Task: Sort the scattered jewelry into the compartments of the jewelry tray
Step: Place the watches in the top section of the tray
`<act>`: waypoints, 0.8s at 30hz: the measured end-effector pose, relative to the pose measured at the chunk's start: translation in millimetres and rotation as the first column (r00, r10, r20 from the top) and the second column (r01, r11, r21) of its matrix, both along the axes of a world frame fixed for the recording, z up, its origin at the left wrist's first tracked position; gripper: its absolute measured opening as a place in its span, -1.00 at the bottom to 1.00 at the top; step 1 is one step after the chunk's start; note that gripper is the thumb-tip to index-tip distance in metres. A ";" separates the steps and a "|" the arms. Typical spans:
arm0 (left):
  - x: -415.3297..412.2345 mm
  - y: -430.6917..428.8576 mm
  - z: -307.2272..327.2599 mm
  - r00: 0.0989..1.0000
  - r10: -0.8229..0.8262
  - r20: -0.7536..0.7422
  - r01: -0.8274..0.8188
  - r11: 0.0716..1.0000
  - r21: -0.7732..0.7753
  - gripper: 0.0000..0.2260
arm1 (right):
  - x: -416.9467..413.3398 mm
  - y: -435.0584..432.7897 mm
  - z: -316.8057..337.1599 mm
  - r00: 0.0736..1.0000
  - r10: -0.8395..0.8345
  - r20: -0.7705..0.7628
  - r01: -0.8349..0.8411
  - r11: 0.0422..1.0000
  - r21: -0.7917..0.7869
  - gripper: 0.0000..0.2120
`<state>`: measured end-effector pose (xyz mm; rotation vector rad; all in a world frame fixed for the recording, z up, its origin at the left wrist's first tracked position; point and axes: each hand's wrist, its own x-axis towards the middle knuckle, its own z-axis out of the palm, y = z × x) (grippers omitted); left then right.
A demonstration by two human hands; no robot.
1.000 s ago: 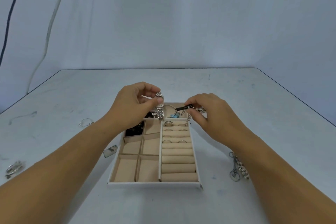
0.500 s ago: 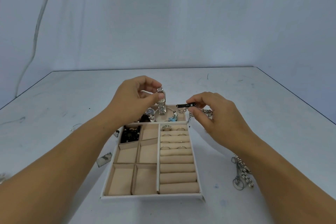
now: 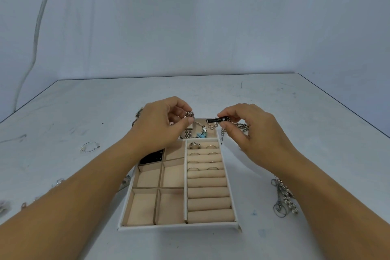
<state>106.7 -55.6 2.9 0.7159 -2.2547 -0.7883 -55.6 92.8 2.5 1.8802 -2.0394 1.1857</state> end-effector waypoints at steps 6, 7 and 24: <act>0.0 -9.0 -8.2 0.994 0.046 0.099 -0.039 0.996 -0.075 -0.95 | 1.1 -0.7 0.2 1.000 -0.001 0.002 0.001 1.000 0.013 -0.85; -0.8 -11.3 -9.8 0.991 0.063 0.121 -0.052 0.994 -0.092 -0.94 | 1.1 -0.4 0.2 1.000 -0.002 0.005 0.002 1.000 0.017 -0.85; 99.0 4.6 -6.0 0.917 -0.024 0.397 0.128 0.963 -0.239 -0.41 | 14.6 0.5 1.4 0.998 0.056 -0.011 -0.056 0.998 0.023 -0.85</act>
